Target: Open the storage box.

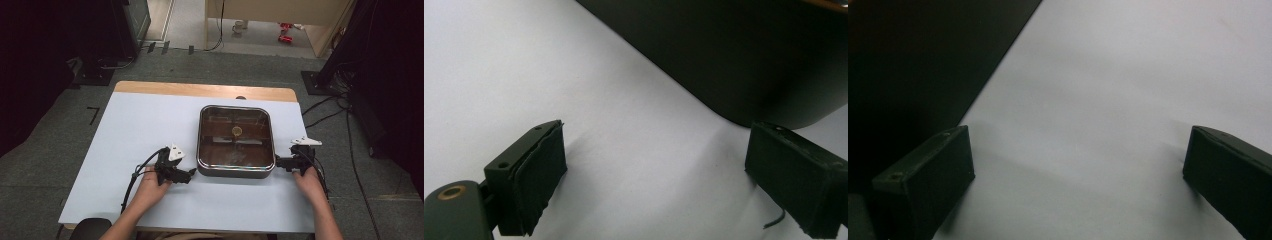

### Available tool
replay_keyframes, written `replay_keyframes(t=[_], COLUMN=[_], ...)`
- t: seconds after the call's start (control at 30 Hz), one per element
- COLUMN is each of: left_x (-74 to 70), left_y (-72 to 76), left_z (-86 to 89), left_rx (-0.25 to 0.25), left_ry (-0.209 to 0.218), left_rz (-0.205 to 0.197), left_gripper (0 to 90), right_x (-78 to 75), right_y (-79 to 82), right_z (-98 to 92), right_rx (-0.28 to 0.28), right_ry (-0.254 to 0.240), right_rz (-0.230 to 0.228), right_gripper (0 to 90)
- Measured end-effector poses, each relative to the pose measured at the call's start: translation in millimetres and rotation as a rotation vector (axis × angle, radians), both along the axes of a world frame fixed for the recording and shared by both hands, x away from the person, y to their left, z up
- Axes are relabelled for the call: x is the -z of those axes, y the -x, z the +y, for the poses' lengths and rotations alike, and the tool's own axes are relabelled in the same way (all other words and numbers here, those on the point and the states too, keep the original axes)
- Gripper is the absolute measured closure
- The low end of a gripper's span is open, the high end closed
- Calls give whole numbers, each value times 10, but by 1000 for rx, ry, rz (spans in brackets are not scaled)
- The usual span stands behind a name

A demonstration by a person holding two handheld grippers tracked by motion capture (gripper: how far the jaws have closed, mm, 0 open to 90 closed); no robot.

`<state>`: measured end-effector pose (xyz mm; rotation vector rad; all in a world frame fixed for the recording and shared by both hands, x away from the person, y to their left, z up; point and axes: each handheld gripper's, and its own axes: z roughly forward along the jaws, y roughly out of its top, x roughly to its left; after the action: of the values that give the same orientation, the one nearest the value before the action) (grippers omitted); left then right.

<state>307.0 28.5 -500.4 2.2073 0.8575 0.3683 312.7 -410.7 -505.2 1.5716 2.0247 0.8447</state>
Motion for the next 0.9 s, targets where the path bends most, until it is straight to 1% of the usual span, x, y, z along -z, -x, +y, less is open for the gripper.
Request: replay_keyframes(t=[0.73, 0.87, 0.9], left_x=[-2, -9, -19], left_y=[-1, -5, -12], left_z=[-5, -12, -18], left_rx=[0, -2, 0], left_ry=[-6, -12, -19], left_rz=[-2, 4, 12], left_gripper=[92, 91, 92], right_x=[0, 0, 0], right_y=[0, 0, 0], right_z=[0, 0, 0], right_rx=[1, 0, 0], right_ry=[-1, -1, 0], right_rz=[1, 0, 0], right_gripper=[0, 0, 0])
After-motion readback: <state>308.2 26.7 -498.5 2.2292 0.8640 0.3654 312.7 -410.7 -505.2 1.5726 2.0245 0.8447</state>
